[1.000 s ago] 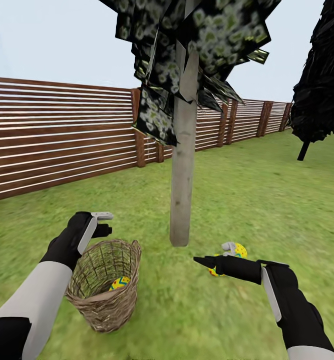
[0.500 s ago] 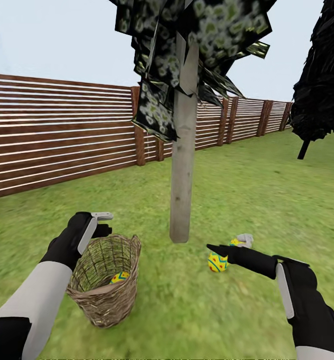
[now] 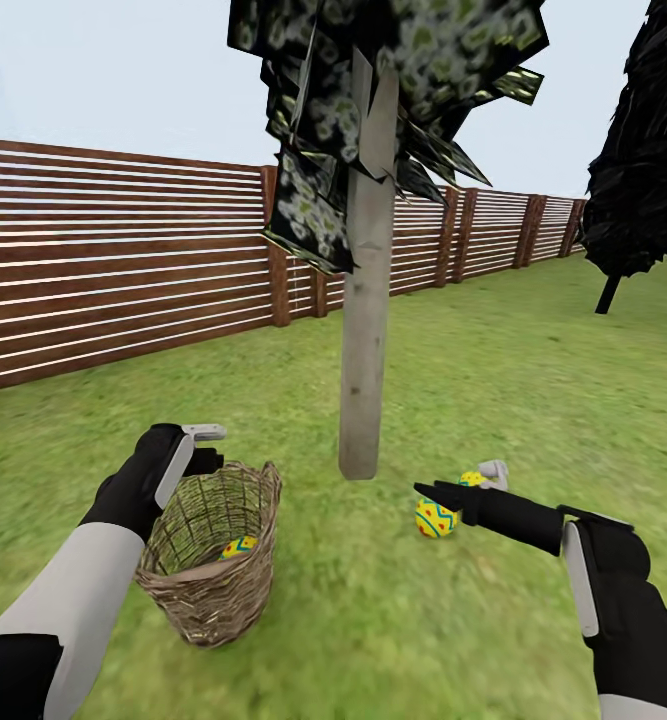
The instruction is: Take the three Easter eggs out of the wicker basket on the lawn in the garden, then place them on the lawn next to a single tree (choose any tree) so that all three eggs are next to the same tree and none are left in the basket.
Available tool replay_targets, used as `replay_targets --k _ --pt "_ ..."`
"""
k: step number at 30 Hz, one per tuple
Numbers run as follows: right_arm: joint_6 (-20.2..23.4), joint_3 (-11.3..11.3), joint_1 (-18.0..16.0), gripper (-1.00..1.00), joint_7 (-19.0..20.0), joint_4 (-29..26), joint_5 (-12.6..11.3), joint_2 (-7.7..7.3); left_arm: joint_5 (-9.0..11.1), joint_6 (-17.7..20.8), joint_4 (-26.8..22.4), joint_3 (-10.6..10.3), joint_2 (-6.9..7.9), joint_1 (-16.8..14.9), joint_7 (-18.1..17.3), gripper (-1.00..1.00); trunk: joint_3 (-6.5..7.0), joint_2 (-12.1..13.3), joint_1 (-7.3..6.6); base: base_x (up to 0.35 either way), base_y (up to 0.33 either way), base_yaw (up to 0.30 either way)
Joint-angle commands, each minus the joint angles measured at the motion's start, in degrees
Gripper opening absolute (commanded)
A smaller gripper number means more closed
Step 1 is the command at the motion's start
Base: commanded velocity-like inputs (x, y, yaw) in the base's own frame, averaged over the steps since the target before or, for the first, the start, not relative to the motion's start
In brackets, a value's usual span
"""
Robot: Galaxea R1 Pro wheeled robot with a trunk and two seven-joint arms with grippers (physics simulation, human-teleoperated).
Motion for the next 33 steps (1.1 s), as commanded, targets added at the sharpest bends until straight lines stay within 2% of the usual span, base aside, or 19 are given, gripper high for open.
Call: replay_targets --k 1,9,17,33 --pt "0.58 -0.05 -0.02 1.00 0.36 -0.11 -0.04 0.00 0.64 0.18 -0.06 -0.23 0.07 -0.03 0.56 1.00 -0.06 -0.02 -0.01 0.000 0.000 0.000" --pt "0.70 -0.06 0.11 1.00 1.30 -0.43 0.03 0.05 0.77 0.20 -0.09 -0.23 0.07 -0.03 0.50 1.00 -0.06 -0.02 -0.01 0.020 0.000 0.000" --pt "0.60 -0.02 0.13 1.00 1.26 -0.22 0.13 0.06 0.68 0.20 -0.04 -0.23 0.07 -0.03 0.62 1.00 -0.06 -0.02 -0.01 0.238 0.000 0.000" --pt "0.44 -0.06 0.13 1.00 1.35 0.20 0.05 -0.03 0.75 0.20 -0.03 -0.23 0.09 -0.03 0.57 1.00 -0.06 -0.02 -0.01 0.104 0.024 0.000"
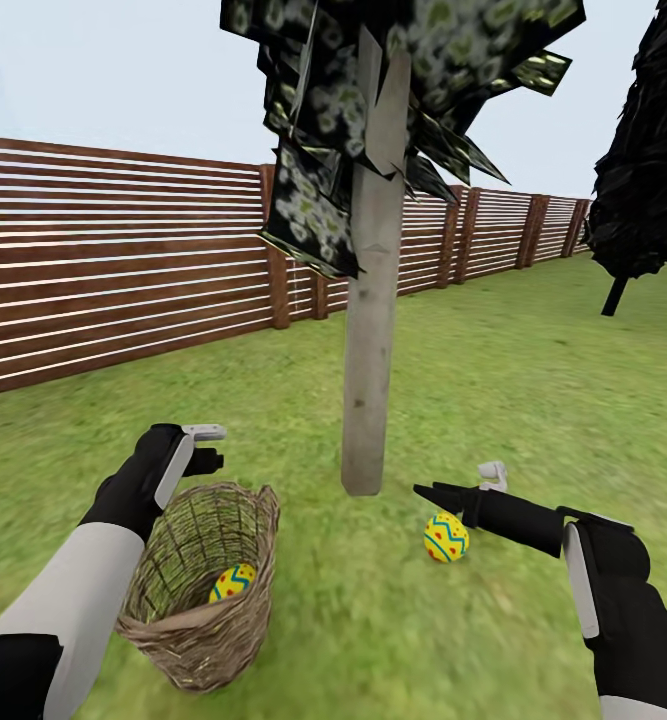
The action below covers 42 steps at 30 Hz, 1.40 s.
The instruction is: Take the three Easter eggs out of the wicker basket on the lawn in the garden, then place them on the lawn next to a single tree (choose any tree) so that all three eggs are next to the same tree and none are left in the basket.
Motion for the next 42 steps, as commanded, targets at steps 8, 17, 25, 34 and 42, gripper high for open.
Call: replay_targets --k 8,17,25,34,42 --pt "0.47 -0.05 -0.04 1.00 0.19 0.03 -0.04 -0.04 0.59 0.24 -0.05 -0.16 0.12 -0.03 0.21 1.00 -0.50 -0.05 0.04 0.008 0.003 0.000" --pt "0.47 -0.05 -0.04 1.00 0.17 0.03 -0.04 -0.04 0.57 0.34 1.00 -0.09 0.13 -0.03 -0.05 1.00 -2.49 -0.17 0.27 0.000 0.000 0.000" --pt "0.47 -0.05 -0.04 1.00 0.05 0.09 -0.04 0.03 0.97 0.20 8.94 -0.07 0.22 -0.15 -0.15 1.00 -4.27 -0.28 0.48 0.000 0.000 0.000" --pt "0.47 -0.05 -0.04 1.00 -0.01 0.12 -0.04 0.03 1.09 0.42 12.43 -0.13 1.75 -1.12 -0.25 1.00 -6.26 -0.40 0.71 0.000 0.000 0.000" --pt "0.47 -0.05 -0.04 1.00 -0.22 0.20 -0.04 0.00 1.06 0.66 12.63 -0.14 3.37 -1.41 -0.28 1.00 -8.03 -0.51 0.92 0.000 0.000 0.000"
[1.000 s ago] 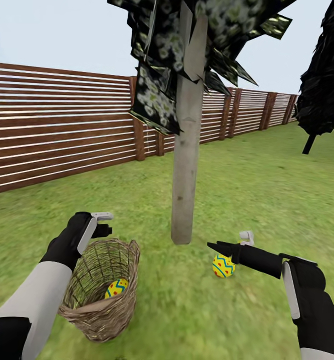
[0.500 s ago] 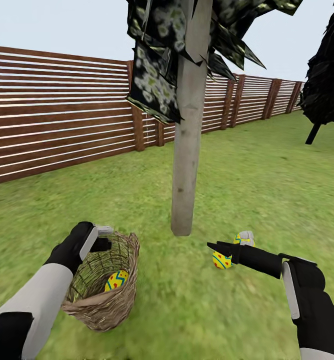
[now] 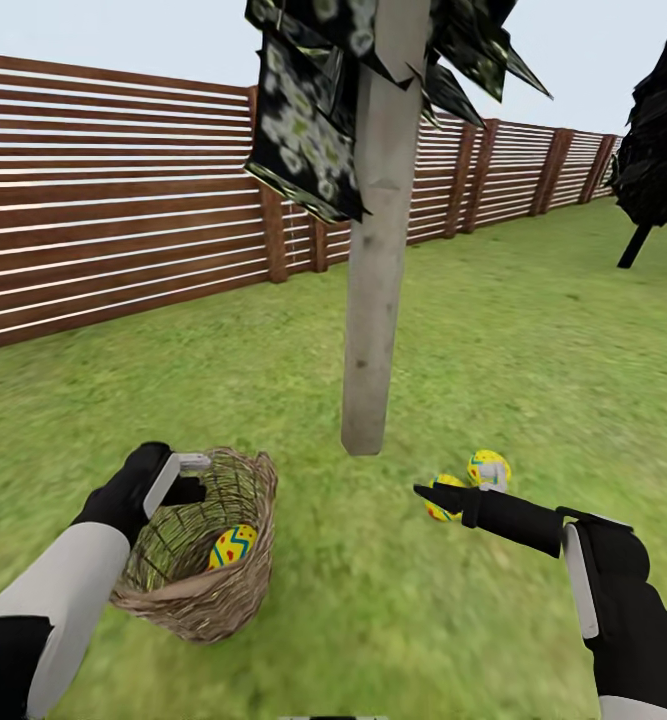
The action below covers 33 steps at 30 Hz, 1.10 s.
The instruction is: Take the three Easter eggs out of the wicker basket on the lawn in the garden, then place them on the lawn next to a single tree (choose any tree) so that all three eggs are next to the same tree and none are left in the basket.
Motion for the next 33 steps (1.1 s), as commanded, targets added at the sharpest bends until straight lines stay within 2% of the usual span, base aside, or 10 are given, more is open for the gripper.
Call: replay_targets --k 1,13,16,19,23,33 --pt "0.47 -0.05 -0.04 1.00 0.16 -0.02 -0.06 0.00 0.59 0.21 -0.06 -0.23 0.07 -0.12 0.48 1.00 -0.28 -0.04 0.01 0.000 0.000 0.000" --pt "0.47 -0.05 -0.04 1.00 0.13 -0.01 0.02 -0.06 0.21 0.32 0.10 -0.62 -0.42 -1.94 0.23 1.00 -2.94 -0.20 0.32 0.000 0.000 0.000" --pt "0.47 -0.05 -0.04 1.00 0.13 -0.01 0.02 -0.08 0.21 0.31 0.10 -0.75 -0.47 -2.13 -1.01 1.00 -3.60 -0.24 0.40 0.000 0.000 0.000" --pt "0.47 -0.05 -0.04 1.00 0.13 -0.01 0.02 -0.08 0.10 0.25 0.10 -0.91 -0.47 -2.25 -4.16 1.00 -4.27 -0.28 0.47 0.000 0.000 0.000" --pt "0.47 -0.07 -0.04 1.00 0.13 -0.01 -0.02 -0.09 -0.02 0.08 0.10 -0.98 -0.42 -2.31 -6.40 1.00 -5.15 -0.33 0.58 0.000 0.000 0.000" --pt "0.47 -0.06 -0.04 1.00 0.19 -0.01 -0.06 -0.12 -0.08 -0.36 0.10 -1.09 -0.19 -2.33 -7.51 1.00 -7.37 -0.47 0.83 0.000 0.000 0.000"
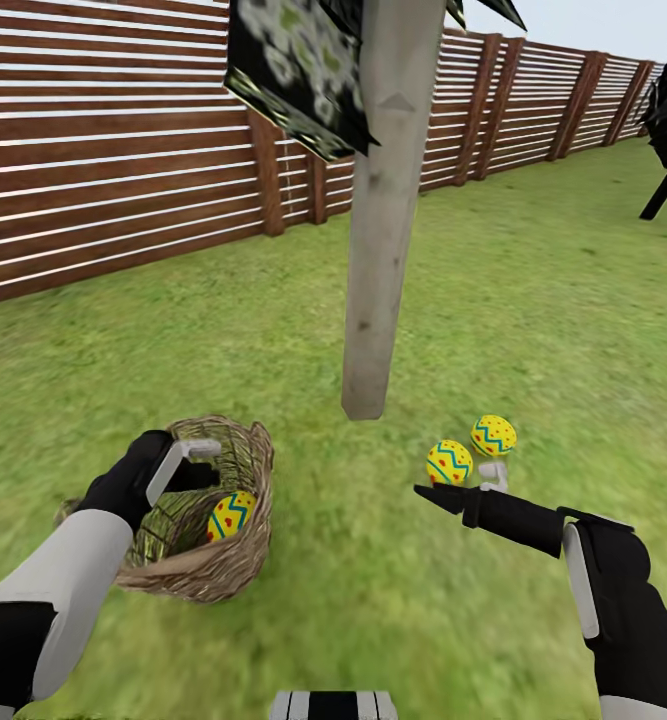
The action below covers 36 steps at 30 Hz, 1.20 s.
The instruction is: Take the three Easter eggs out of the wicker basket on the lawn in the garden, then place them on the lawn next to a single tree (choose any tree) so that all three eggs are next to the same tree and none are left in the basket.
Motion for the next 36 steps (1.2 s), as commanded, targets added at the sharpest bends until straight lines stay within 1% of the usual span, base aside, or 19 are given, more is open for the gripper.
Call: replay_targets --k 1,6,9,10,12,13,16,19,30,33,36 --pt "0.47 -0.05 -0.04 1.00 0.20 -0.02 -0.06 0.01 0.62 0.14 -0.06 -0.31 0.11 -0.02 0.52 1.00 -0.27 -0.04 0.01 0.000 0.000 0.000" --pt "0.47 -0.04 -0.04 1.00 0.18 -0.02 -0.06 0.09 0.56 -0.56 -0.06 -0.38 0.24 -0.02 0.49 1.00 -1.38 -0.10 0.14 0.000 0.000 0.000" --pt "0.47 -0.07 -0.04 1.00 0.30 -0.02 -0.10 0.06 0.50 -0.95 -0.01 -1.43 0.28 -0.02 0.56 1.00 -2.05 -0.14 0.22 0.000 0.000 0.000" --pt "0.47 -0.24 -0.04 1.00 0.42 0.01 -0.12 0.02 0.48 -1.34 0.00 -2.68 0.26 -0.02 0.59 1.00 -2.27 -0.16 0.24 0.000 0.000 0.000" --pt "0.47 -0.62 -0.04 1.00 0.53 0.03 -0.13 0.02 0.47 -1.98 0.01 -4.19 0.15 -0.02 0.62 1.00 -2.71 -0.18 0.29 0.000 0.000 0.000" --pt "0.47 -0.98 -0.04 1.00 0.60 0.05 -0.15 0.05 0.44 -2.58 0.02 -5.60 0.00 -0.02 0.63 1.00 -2.93 -0.20 0.32 0.000 0.000 0.000" --pt "0.47 -1.36 -0.04 1.00 0.67 0.09 -0.16 0.07 0.44 -3.40 0.02 -7.42 -0.18 -0.02 0.61 1.00 -3.60 -0.24 0.40 0.000 0.000 0.000" --pt "0.47 -1.57 -0.04 1.00 0.69 0.35 -0.15 -0.03 0.45 -4.69 0.02 -8.25 -0.21 -0.02 0.42 1.00 -4.26 -0.28 0.47 0.000 0.000 0.000" --pt "0.73 -1.70 -0.04 1.00 0.72 0.68 -0.15 0.07 0.54 -7.17 -0.05 -9.49 0.26 0.06 0.24 1.00 -6.70 -0.42 0.76 0.000 0.000 0.000" --pt "0.73 -1.71 -0.04 1.00 0.70 1.05 -0.15 0.14 0.55 -7.85 -0.04 -10.83 0.29 0.06 0.23 1.00 -7.36 -0.46 0.84 0.000 0.000 0.000" --pt "0.74 -1.71 -0.04 1.00 0.67 1.30 -0.15 0.21 0.55 -8.65 0.00 -11.65 0.31 0.06 0.22 1.00 -8.03 -0.50 0.91 0.000 0.000 0.000"
